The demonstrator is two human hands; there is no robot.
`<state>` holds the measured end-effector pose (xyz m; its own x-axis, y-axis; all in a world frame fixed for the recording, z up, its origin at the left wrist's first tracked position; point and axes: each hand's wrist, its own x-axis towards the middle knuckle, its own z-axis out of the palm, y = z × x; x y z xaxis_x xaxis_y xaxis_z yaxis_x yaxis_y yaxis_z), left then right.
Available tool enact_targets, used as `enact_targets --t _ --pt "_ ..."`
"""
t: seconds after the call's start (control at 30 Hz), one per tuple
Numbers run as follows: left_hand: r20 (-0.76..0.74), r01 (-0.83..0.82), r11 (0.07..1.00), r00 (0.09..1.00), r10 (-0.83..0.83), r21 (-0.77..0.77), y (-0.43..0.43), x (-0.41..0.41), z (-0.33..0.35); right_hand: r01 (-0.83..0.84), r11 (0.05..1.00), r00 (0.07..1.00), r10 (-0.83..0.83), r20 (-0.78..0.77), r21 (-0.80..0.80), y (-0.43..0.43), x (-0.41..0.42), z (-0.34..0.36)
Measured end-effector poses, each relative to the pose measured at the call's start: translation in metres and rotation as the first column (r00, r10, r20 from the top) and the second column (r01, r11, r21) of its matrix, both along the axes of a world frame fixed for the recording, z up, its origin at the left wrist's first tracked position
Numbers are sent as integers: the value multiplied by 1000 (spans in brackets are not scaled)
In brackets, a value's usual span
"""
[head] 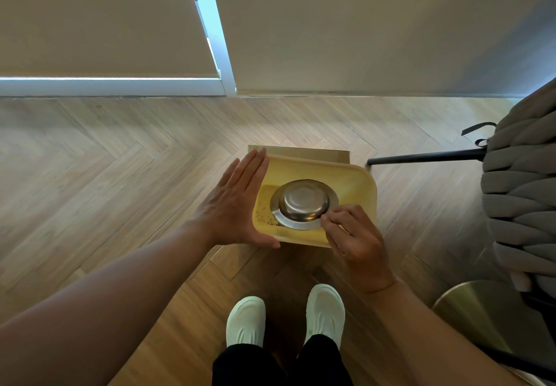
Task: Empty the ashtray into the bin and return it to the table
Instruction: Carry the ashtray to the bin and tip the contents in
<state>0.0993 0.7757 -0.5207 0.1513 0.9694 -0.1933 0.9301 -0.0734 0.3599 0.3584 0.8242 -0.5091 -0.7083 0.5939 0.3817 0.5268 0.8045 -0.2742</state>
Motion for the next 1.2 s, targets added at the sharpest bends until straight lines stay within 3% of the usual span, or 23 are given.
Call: enact_targets --t 0.53,0.8,0.9,1.0,1.07,1.2 --pt "-24 -2 1000 1000 2 1 -2 2 2 30 998 999 -31 -32 -49 -7 3 7" --pt "-39 3 1000 999 -4 -13 -5 5 7 262 908 949 -304 -84 -327 -4 2 25" --pt "-36 -12 999 999 11 -32 -6 8 11 358 766 879 -469 -84 -534 1 2 31" --pt "-17 -59 997 998 58 -48 -4 10 16 460 492 758 -651 39 -739 8 3 33" --pt "-11 -75 996 997 74 -46 -3 12 20 459 345 698 -710 93 -819 13 3 34" --pt "30 -76 997 997 77 -35 -1 16 29 391 137 613 -777 146 -910 24 2 37"
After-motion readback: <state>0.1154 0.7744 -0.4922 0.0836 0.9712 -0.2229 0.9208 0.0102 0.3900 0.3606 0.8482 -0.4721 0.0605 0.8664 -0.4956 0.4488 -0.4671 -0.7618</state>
